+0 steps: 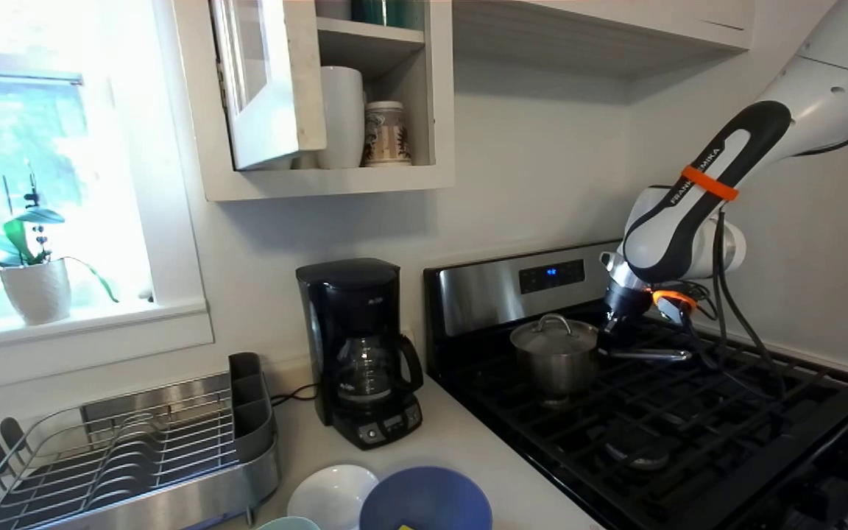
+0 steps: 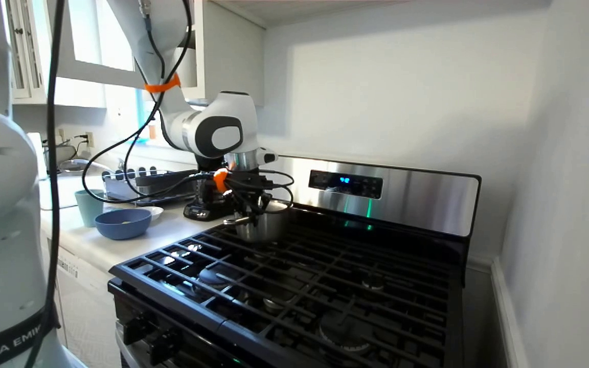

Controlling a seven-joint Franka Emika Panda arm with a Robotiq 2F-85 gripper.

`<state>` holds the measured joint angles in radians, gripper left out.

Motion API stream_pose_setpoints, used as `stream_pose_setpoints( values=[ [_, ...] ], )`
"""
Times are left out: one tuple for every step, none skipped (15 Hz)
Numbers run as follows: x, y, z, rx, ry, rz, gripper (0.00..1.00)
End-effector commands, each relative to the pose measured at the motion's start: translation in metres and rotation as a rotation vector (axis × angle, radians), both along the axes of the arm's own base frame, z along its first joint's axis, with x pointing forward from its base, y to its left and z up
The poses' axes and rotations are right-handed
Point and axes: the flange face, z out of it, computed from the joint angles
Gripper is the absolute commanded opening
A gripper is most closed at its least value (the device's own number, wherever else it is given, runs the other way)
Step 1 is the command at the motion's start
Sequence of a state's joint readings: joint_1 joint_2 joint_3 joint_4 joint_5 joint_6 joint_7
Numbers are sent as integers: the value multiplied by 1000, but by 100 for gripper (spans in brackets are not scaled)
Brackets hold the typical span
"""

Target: Pick up the silver pot and put it on the top left cooker on the hob of the stove

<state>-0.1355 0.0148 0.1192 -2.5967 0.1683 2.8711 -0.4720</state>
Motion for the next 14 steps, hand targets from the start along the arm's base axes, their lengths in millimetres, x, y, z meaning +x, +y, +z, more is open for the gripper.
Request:
stream_pose_setpoints(
  values=[
    [16,-3,12,1,0,-24,24],
    [16,-3,12,4,9,-26,51],
    [16,-2,11,7,19,-25,52],
    [17,-2,13,6,18,-25,57],
    [17,-3,15,8,22,-25,65],
    [17,-3,16,10,24,-26,71],
    [16,-4,19,13,26,-23,80],
    [16,-4,20,16,28,-23,86],
    [15,-4,23,14,31,-24,92],
    [13,-5,26,14,45,-20,98],
    [11,-5,28,15,61,-18,100],
    [6,-6,31,12,95,-10,100],
    [3,-8,34,13,118,-9,100],
    [-2,-10,38,11,138,-7,100]
  ],
)
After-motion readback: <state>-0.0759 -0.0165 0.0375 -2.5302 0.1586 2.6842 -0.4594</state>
